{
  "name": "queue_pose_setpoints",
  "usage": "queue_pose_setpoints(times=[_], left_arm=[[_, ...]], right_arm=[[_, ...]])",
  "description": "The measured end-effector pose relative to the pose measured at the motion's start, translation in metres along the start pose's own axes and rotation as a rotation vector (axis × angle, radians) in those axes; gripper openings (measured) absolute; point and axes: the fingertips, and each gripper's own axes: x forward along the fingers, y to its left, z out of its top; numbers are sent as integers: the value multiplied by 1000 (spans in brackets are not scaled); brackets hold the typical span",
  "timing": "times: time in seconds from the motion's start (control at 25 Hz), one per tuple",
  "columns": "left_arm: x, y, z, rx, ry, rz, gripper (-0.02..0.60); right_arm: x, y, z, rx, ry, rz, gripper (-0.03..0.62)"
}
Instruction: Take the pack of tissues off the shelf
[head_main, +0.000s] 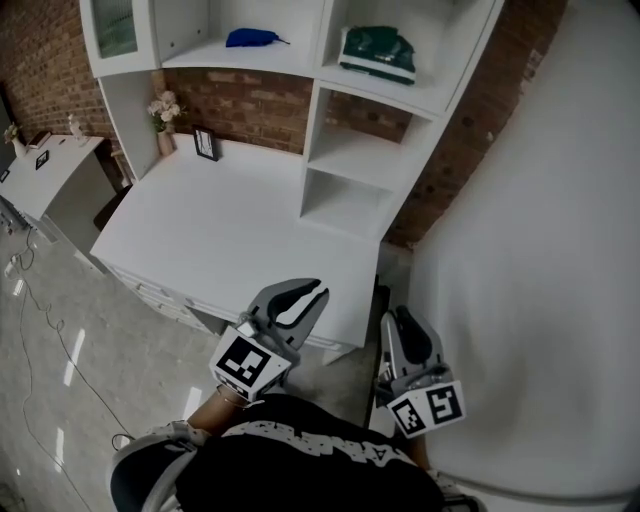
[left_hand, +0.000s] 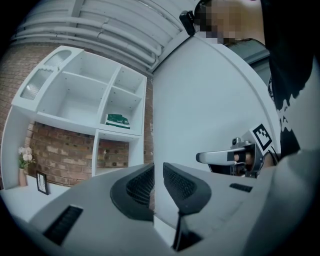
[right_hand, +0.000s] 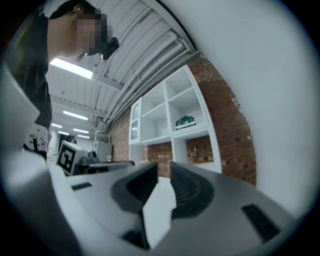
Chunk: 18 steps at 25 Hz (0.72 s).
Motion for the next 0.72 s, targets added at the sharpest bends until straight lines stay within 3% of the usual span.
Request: queue_pose_setpoints(times=[0.72], left_arm=[[21, 99, 5, 17, -8, -33, 100]], right_arm=[[92, -5, 2, -44, 12, -77, 87]])
